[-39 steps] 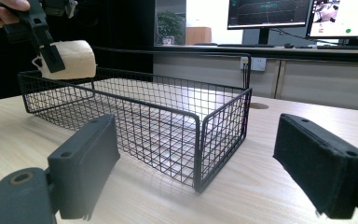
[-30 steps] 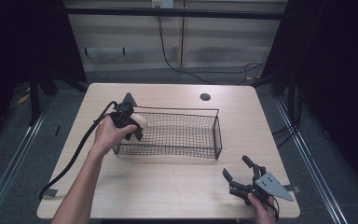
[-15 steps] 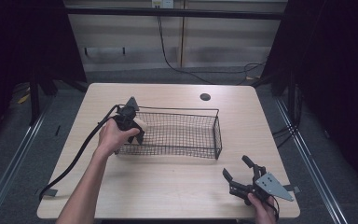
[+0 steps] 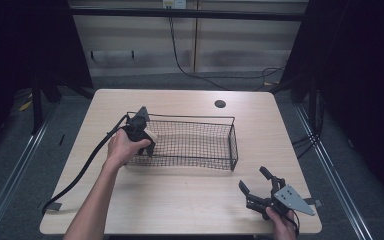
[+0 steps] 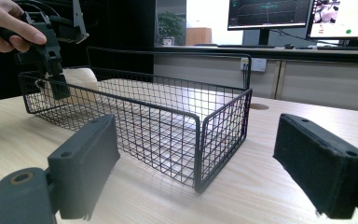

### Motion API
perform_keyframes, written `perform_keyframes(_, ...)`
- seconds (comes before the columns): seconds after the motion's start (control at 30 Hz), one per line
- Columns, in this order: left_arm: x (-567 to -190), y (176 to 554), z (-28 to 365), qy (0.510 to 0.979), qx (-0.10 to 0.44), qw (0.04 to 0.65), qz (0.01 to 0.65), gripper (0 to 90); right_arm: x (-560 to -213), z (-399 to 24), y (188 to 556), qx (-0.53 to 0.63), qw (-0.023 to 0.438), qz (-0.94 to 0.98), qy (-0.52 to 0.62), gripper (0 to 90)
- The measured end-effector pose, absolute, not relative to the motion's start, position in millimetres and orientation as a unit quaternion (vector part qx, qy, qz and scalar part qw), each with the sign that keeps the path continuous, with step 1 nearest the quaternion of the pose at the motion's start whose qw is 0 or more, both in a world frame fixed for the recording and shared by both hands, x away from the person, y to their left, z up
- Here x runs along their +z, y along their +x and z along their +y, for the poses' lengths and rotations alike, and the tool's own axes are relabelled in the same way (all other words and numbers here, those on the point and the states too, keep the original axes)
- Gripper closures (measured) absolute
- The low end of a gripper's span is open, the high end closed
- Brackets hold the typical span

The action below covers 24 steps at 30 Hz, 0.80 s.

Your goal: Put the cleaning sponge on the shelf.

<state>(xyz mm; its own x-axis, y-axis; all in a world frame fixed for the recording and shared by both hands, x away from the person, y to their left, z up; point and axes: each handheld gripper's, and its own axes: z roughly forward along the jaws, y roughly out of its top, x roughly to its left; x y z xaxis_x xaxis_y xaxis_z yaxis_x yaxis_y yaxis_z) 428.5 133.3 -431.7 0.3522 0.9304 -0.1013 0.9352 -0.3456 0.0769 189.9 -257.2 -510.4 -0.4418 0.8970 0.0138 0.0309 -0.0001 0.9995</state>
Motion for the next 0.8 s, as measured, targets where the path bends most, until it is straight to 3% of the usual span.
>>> perform_keyframes(0.8, -439.4, 430.5, 136.7, 0.826, -0.050, 0.050, 0.560, 29.3, -510.4, -257.1, 189.9, 0.595, 0.364, 0.606, 0.383, 13.2)
